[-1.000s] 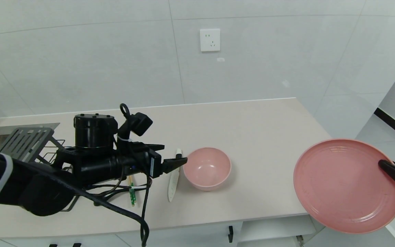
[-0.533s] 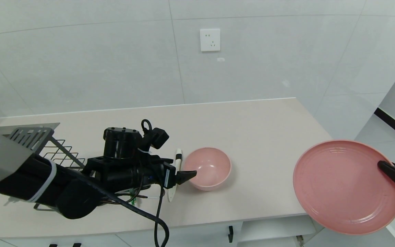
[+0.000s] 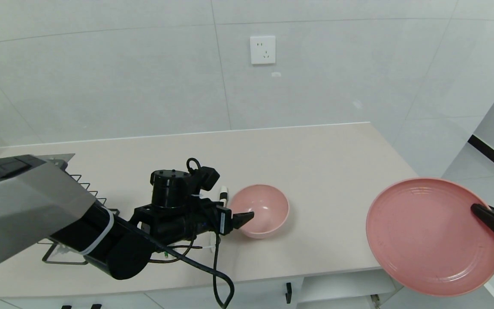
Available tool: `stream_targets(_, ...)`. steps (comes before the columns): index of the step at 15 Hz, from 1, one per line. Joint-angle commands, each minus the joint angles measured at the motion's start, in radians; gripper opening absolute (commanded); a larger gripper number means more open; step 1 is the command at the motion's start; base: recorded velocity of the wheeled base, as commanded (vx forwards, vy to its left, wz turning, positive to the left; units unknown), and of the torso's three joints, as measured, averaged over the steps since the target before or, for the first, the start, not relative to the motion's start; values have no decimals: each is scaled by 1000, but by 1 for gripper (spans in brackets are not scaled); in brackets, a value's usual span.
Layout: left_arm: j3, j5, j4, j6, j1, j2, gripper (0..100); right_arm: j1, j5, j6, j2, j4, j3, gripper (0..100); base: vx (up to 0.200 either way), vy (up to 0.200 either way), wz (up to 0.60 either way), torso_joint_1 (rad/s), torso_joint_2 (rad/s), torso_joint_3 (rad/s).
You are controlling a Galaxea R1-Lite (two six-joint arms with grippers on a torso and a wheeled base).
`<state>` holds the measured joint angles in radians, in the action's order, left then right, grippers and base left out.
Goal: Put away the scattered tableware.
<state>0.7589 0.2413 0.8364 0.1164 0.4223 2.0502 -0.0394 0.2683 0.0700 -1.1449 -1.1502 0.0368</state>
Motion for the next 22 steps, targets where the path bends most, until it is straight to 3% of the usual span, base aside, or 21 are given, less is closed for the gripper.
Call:
stream_targets(1, 2, 0, 0, 28, 16, 11, 100, -1, 0, 1, -4, 0, 0, 0, 0, 0, 0, 0, 0, 0)
stream_targets(2, 2, -4, 0, 52, 27, 10, 100, -1, 0, 1, -4, 0, 0, 0, 0, 0, 0, 0, 0, 0)
stream_targets(5, 0, -16, -3, 60, 33, 21, 100, -8, 0, 1, -3, 0, 0, 0, 0, 0, 0, 0, 0, 0)
stream_targets(8, 3, -17, 0, 91, 32, 41, 100, -8, 0, 1, -3, 0, 0, 0, 0, 0, 0, 0, 0, 0)
stream_targets(13, 0, -19, 18, 91, 30, 87, 100, -8, 0, 1, -3, 0, 0, 0, 0, 0, 0, 0, 0, 0)
stream_targets(14, 0, -23, 20, 91, 27, 88, 0, -8, 0, 1, -3, 0, 0, 0, 0, 0, 0, 0, 0, 0)
stream_targets(18, -1, -45, 64, 91, 24, 93, 0, -8, 0, 1, -1, 0, 3, 0, 0, 0, 0, 0, 0, 0)
stream_targets(21, -44, -45, 205, 80, 23, 65, 0, -8, 0, 1, 1, 0, 3, 0, 0, 0, 0, 0, 0, 0)
stream_targets(22, -50, -46, 259, 60, 19, 39, 0, -8, 2, 1, -1, 0, 3, 0, 0, 0, 0, 0, 0, 0)
